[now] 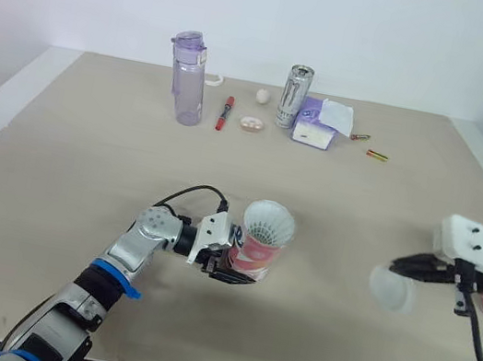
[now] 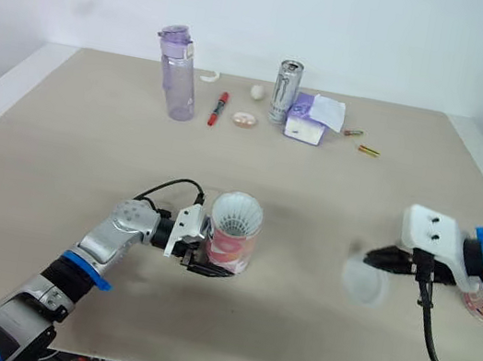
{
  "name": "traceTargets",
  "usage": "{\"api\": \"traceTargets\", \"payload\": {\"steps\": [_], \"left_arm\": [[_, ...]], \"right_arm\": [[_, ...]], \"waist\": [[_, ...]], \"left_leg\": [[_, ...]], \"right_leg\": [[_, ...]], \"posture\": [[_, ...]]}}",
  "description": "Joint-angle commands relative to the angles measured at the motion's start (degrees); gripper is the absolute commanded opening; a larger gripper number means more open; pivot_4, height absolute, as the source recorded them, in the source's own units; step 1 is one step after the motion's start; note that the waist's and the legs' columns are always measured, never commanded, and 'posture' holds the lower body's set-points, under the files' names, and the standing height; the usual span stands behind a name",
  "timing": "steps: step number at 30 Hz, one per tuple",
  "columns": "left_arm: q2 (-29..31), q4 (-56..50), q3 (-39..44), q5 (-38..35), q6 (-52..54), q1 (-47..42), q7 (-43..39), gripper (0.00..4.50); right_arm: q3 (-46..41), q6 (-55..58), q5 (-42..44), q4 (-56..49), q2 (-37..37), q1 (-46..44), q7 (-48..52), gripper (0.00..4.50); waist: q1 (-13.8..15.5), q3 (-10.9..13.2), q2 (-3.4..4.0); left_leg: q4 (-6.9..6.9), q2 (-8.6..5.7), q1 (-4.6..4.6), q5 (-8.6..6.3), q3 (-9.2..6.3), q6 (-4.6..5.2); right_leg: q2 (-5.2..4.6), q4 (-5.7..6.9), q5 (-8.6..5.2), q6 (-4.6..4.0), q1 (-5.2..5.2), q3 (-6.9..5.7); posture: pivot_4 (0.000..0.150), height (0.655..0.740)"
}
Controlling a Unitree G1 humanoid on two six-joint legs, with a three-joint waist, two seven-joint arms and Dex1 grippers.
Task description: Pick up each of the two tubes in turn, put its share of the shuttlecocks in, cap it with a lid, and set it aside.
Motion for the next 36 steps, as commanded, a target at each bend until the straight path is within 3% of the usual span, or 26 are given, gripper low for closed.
{"api": "traceTargets", "payload": {"steps": [1,6,12,21,36], "left_arm": [[0.3,3.2,-1.5,2.0,0.9,0.3,-0.1,3.16],[0.1,4.4,-1.8,2.5,0.3,-0.4,-0.3,3.16],[0.2,5.0,-1.9,3.0,-0.4,-0.8,0.1,3.16],[1.3,4.2,-1.8,3.0,-0.2,0.2,0.7,3.16],[1.9,4.2,-1.6,3.0,-0.1,0.3,1.2,3.16]], "right_arm": [[5.2,7.0,6.9,-10.1,1.4,-16.6,1.7,0.12],[15.1,11.7,5.6,-10.2,9.4,-35.3,3.1,0.12],[23.7,12.6,2.2,-6.2,19.1,-47.2,3.7,0.12],[29.8,7.7,-3.6,-1.8,26.4,-49.8,4.6,0.12],[31.0,3.8,-7.0,-2.7,25.9,-48.0,7.5,0.12]], "waist": [[0.0,0.0,0.0],[-0.5,0.0,-0.02],[-0.4,0.0,-0.13],[-0.4,0.0,-0.15],[-0.5,0.0,-0.16]], "left_leg": [[-0.01,0.01,-0.02,0.0,0.01,-0.01],[-0.01,0.04,0.05,-0.01,0.05,-0.01],[-0.02,0.03,-0.1,-0.01,0.15,-0.02],[-0.01,0.0,-0.23,-0.01,0.06,-0.02],[0.0,0.03,-0.21,-0.01,0.04,-0.01]], "right_leg": [[0.0,0.0,0.0,0.0,-0.02,0.0],[-0.01,0.0,0.02,-0.04,-0.02,0.0],[-0.27,-0.06,0.01,-0.09,-0.16,-0.08],[-0.29,-0.06,0.03,-0.07,-0.19,-0.23],[-0.25,-0.06,0.05,-0.1,-0.18,-0.28]], "posture": [[0.15,0.74],[0.15,0.74],[0.15,0.74],[0.15,0.74],[0.15,0.74]]}}
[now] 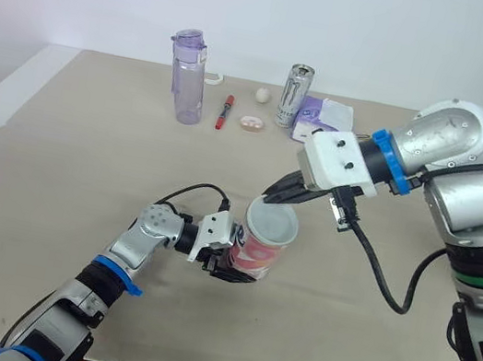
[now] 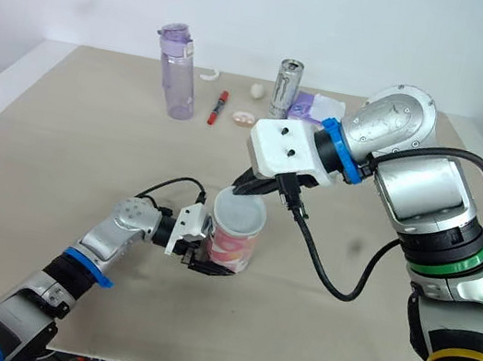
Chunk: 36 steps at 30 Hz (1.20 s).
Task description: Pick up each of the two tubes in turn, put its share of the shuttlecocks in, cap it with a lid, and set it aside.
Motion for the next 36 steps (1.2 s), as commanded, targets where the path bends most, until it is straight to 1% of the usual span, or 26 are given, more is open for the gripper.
{"api": "traceTargets", "payload": {"steps": [1,8,15,17,18,19,20,21,22,23,28,31,35,36], "left_arm": [[1.7,2.6,-1.1,3.1,0.9,1.3,0.8,3.16],[1.6,2.6,-1.2,3.3,1.0,1.5,1.1,3.16],[1.9,2.5,-1.0,3.2,1.3,1.5,1.3,3.16],[2.0,2.5,-0.9,3.2,1.3,1.5,1.3,3.16],[2.0,2.5,-0.9,3.2,1.4,1.5,1.3,3.16],[2.1,2.5,-0.9,3.1,1.5,1.5,1.3,3.16],[2.1,2.5,-0.8,3.1,1.5,1.5,1.3,3.16],[2.2,2.5,-0.8,3.1,1.6,1.5,1.3,3.16],[2.2,2.5,-0.8,3.1,1.6,1.5,1.2,3.16],[2.2,2.5,-0.8,3.1,1.6,1.4,1.2,3.16],[2.3,2.7,-0.6,3.1,1.9,1.0,1.1,3.16],[2.3,2.8,-0.6,3.1,2.0,0.9,1.1,3.16],[2.5,2.6,-0.5,3.1,2.1,1.0,0.9,3.16],[2.5,2.6,-0.5,3.1,2.1,0.9,0.9,3.16]], "right_arm": [[-0.4,-1.1,-0.8,-1.3,-0.9,-0.2,2.4,0.12],[0.0,-3.8,-2.2,-0.4,-1.1,1.1,2.9,0.12],[0.2,-3.6,-1.8,-0.3,-0.8,1.9,3.4,0.12],[0.2,-2.9,-1.5,-0.4,-0.8,1.8,3.5,0.68],[-0.1,-3.1,-1.4,-0.2,-0.5,1.8,3.1,0.85],[-0.4,-3.2,-1.3,-0.2,-0.3,1.7,2.7,1.24],[-0.9,-3.3,-1.1,0.0,0.1,1.6,2.0,1.93],[-1.4,-3.3,-0.9,0.2,0.5,1.4,1.4,2.08],[-1.9,-3.0,-0.7,0.3,0.7,1.2,0.9,2.67],[-2.4,-2.6,-0.3,0.4,0.8,1.0,0.6,2.82],[-8.3,2.9,3.9,0.7,-0.4,0.1,-1.6,2.82],[-13.2,9.2,8.5,-0.1,-0.9,0.6,-3.8,2.82],[-18.5,17.7,15.0,-3.4,-0.6,3.1,-7.5,2.82],[-19.3,19.7,16.9,-5.8,-0.5,5.1,-8.4,2.82]], "waist": [[0.0,0.0,0.0],[0.0,0.0,0.0],[0.0,0.0,-0.01],[0.0,0.0,-0.01],[0.0,0.0,-0.01],[0.0,0.0,-0.01],[0.0,0.0,-0.01],[0.0,0.0,-0.02],[0.0,0.0,-0.02],[0.0,0.0,-0.02],[0.0,0.0,-0.02],[0.0,0.0,-0.02],[0.0,0.0,-0.03],[0.0,0.0,-0.03]], "left_leg": [[0.0,0.0,0.0,0.0,0.0,0.0],[0.0,0.0,0.01,0.0,0.0,0.0],[0.0,0.0,0.02,0.0,0.0,0.0],[0.0,0.0,0.02,0.0,0.0,0.0],[0.0,0.0,0.02,0.0,0.0,0.0],[0.0,0.01,0.03,0.0,0.0,0.0],[0.0,0.01,0.03,0.0,0.01,0.0],[0.0,0.02,0.04,0.0,0.0,0.0],[0.0,0.03,0.06,0.0,0.01,0.0],[0.0,0.03,0.06,0.0,0.01,0.0],[0.0,0.04,0.06,0.0,0.01,0.0],[-0.01,0.05,0.06,0.0,0.01,0.0],[-0.02,0.07,0.06,0.0,0.0,0.0],[-0.02,0.07,0.07,0.0,0.0,0.0]], "right_leg": [[0.0,0.0,0.0,0.0,0.0,0.0],[0.0,0.0,0.0,0.0,0.01,0.0],[-0.01,0.0,-0.01,0.0,0.02,0.0],[-0.01,0.0,-0.01,-0.01,0.02,0.0],[-0.01,0.0,-0.01,-0.01,0.03,0.0],[0.0,0.0,-0.01,-0.01,0.02,0.0],[0.0,0.0,0.0,-0.02,0.02,0.0],[0.0,0.0,0.0,-0.02,0.02,0.0],[0.0,0.0,0.01,-0.04,0.03,-0.01],[0.0,0.0,0.01,-0.05,0.03,-0.01],[0.01,0.0,0.05,-0.09,0.01,-0.02],[0.0,0.0,0.04,-0.09,0.02,-0.03],[0.01,0.0,0.05,-0.11,0.02,-0.03],[0.01,0.0,0.05,-0.11,0.02,-0.04]], "posture": [[0.15,0.74],[0.15,0.74],[0.15,0.74],[0.15,0.74],[0.15,0.74],[0.15,0.74],[0.15,0.74],[0.15,0.74],[0.15,0.74],[0.15,0.74],[0.15,0.74],[0.15,0.74],[0.15,0.74],[0.15,0.74]]}}
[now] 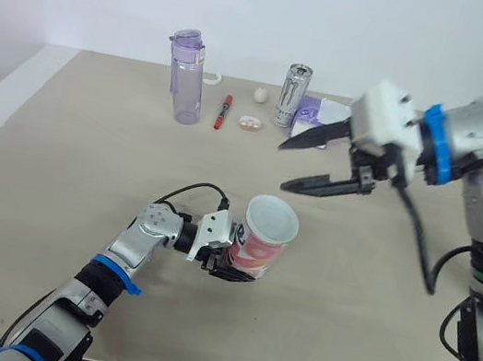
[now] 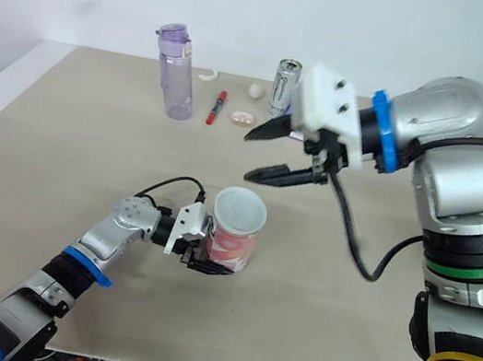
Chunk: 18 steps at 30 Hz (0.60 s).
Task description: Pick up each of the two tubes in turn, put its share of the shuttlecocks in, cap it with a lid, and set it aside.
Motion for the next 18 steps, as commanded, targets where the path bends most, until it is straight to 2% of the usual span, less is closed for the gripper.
{"api": "traceTargets", "payload": {"steps": [1,2,3,4,8,18], "left_arm": [[2.0,2.7,-0.9,3.2,1.5,1.0,0.9,3.16],[2.0,2.8,-0.9,3.2,1.5,0.9,0.9,3.16],[2.0,2.8,-0.9,3.1,1.6,0.9,0.9,3.16],[1.9,2.9,-0.8,3.1,1.6,0.8,0.9,3.16],[1.6,2.8,-0.5,2.4,2.1,0.5,0.7,3.16],[1.6,1.6,-0.5,2.4,2.3,1.5,0.9,3.16]], "right_arm": [[-3.7,5.9,5.8,-6.6,-0.1,3.9,-3.2,2.58],[-4.0,7.1,6.6,-8.0,0.3,5.2,-4.5,2.3],[-4.1,8.8,7.2,-9.2,0.8,6.4,-6.3,2.2],[-3.6,9.2,6.8,-10.3,1.1,7.8,-8.0,1.53],[-0.2,10.8,5.5,-12.8,1.7,11.9,-11.7,0.09],[8.7,12.7,2.1,-14.9,-2.0,13.8,-11.4,0.09]], "waist": [[0.0,0.0,-0.04],[0.0,0.0,-0.08],[0.0,-0.1,-0.08],[-0.1,-0.1,-0.08],[-0.1,-0.1,-0.14],[-0.1,-0.1,-0.21]], "left_leg": [[0.0,0.0,0.0,0.0,0.0,0.0],[-0.03,0.0,0.0,0.0,-0.02,0.0],[-0.02,0.01,0.0,0.0,-0.04,0.0],[-0.03,0.01,0.0,0.0,-0.02,0.0],[-0.02,-0.01,-0.01,0.01,-0.02,0.02],[-0.03,0.0,-0.03,0.01,-0.01,0.01]], "right_leg": [[0.0,0.0,0.0,0.0,0.01,0.0],[0.0,-0.01,0.0,0.0,0.02,-0.02],[0.01,0.0,-0.02,-0.02,0.02,-0.04],[0.0,0.0,-0.02,-0.01,0.01,-0.03],[0.02,0.0,0.02,0.02,0.0,0.0],[0.01,-0.04,-0.02,0.01,-0.03,-0.02]], "posture": [[0.15,0.74],[0.15,0.74],[0.15,0.74],[0.15,0.74],[0.15,0.74],[0.15,0.74]]}}
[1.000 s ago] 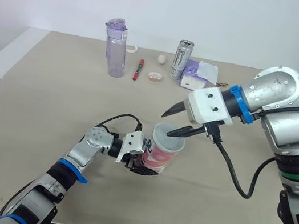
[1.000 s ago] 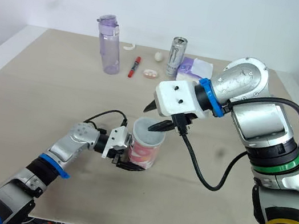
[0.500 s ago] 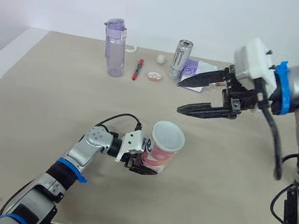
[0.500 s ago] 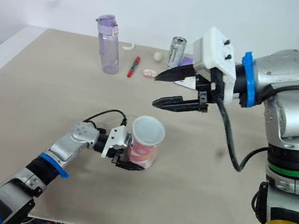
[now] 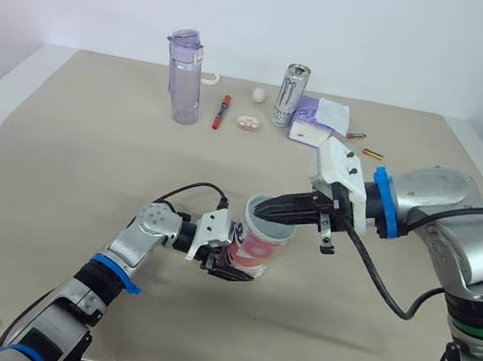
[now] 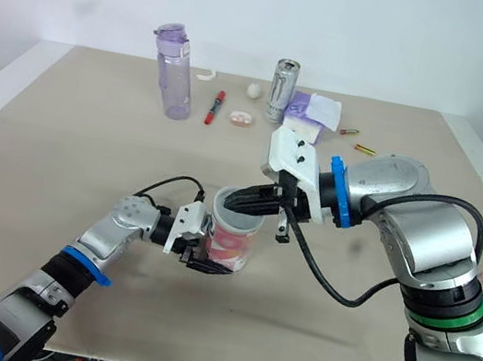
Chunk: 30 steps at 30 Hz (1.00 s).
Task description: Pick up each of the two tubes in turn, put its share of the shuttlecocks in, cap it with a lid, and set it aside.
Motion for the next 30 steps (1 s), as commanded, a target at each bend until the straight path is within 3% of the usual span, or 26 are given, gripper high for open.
{"api": "traceTargets", "payload": {"steps": [1,19,24,30], "left_arm": [[1.4,2.0,-0.7,2.5,1.2,1.4,1.1,3.16],[1.1,1.6,-0.9,2.6,1.4,1.7,2.1,3.16],[1.3,1.9,-0.6,2.5,1.2,1.5,2.2,3.16],[1.6,2.0,0.0,2.3,1.0,1.1,2.1,3.16]], "right_arm": [[3.2,-0.6,-2.3,-1.4,-2.1,0.5,1.3,0.09],[15.3,-5.5,-13.7,1.7,-1.8,-2.5,4.8,0.09],[3.3,0.9,-2.1,1.1,0.7,-3.8,5.4,0.09],[-14.7,3.2,7.9,4.7,-4.0,-0.5,5.8,0.09]], "waist": [[0.0,-0.1,-0.08],[0.0,-1.0,-0.77],[0.0,-1.0,-0.82],[0.2,-0.8,-0.7]], "left_leg": [[-0.01,0.0,0.0,0.0,0.0,0.0],[-0.25,0.11,0.64,-0.04,0.0,-0.06],[-0.27,0.18,0.64,-0.05,0.01,-0.08],[-0.39,0.07,0.06,-0.04,0.0,-0.06]], "right_leg": [[0.0,0.0,0.0,0.0,0.0,0.0],[-0.39,-0.12,-0.03,-0.07,0.1,-0.17],[-0.56,-0.14,-0.03,-0.08,0.07,-0.39],[-0.6,-0.16,-0.06,-0.02,-0.13,-0.42]], "posture": [[0.15,0.74],[0.15,0.74],[0.15,0.74],[0.15,0.74]]}}
